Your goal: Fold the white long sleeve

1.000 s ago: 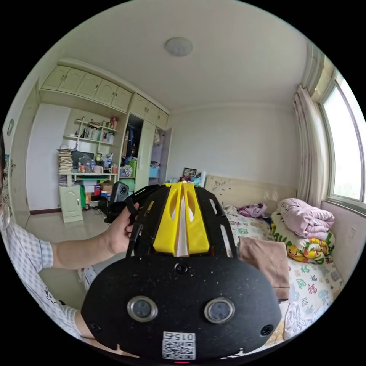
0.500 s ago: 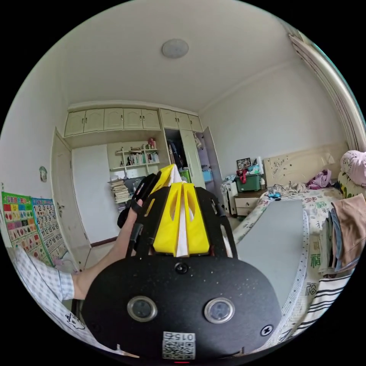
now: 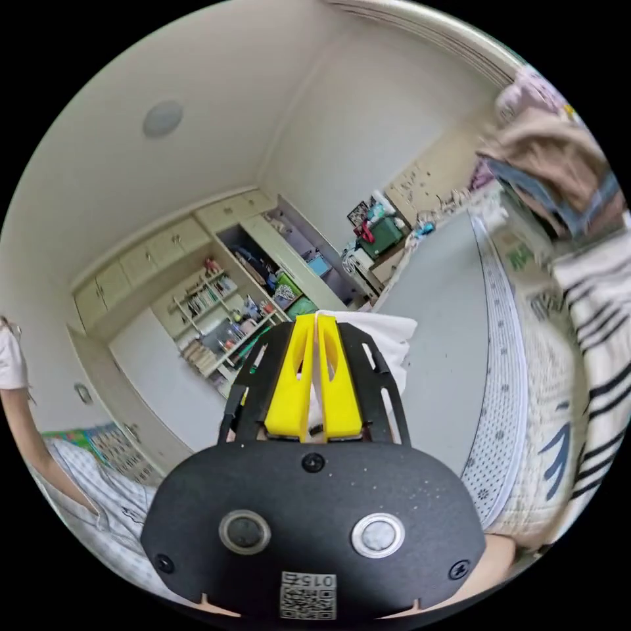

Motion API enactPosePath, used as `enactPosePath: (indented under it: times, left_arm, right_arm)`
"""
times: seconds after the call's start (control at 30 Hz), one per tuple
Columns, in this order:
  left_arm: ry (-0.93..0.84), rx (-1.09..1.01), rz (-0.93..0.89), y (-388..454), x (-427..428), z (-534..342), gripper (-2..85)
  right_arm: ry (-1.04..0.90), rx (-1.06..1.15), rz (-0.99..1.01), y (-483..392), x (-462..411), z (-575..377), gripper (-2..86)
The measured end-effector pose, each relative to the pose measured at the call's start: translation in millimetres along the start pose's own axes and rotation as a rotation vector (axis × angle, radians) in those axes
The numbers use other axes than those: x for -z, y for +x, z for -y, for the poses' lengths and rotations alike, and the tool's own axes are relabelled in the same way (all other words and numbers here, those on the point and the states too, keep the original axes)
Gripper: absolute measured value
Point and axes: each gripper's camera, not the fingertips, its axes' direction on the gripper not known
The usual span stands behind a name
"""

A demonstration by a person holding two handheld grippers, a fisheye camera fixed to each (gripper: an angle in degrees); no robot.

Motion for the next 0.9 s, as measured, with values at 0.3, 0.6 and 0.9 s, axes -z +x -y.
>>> enactPosePath:
  times: [0.3,0.6,0.9]
  left_arm:
    - [-0.092,-0.070,0.031,11.1,-37.7,-0.5,-0.8]
    - [-0.169,-0.166,0.255,40.9,-71.4,-10.4,-0.8]
    - [-0.190,-0.196,0.316,68.1,-85.9,-15.7,-0.8]
  right_arm:
    - [-0.038,-0.111,0.010,75.4,24.1,-15.1,-0.1]
    - [0.059,-0.142,0.053,79.1,60.9,-14.0,0.0]
    - [0.087,-0.112,-0.054,57.7,87.4,-11.3,-0.1]
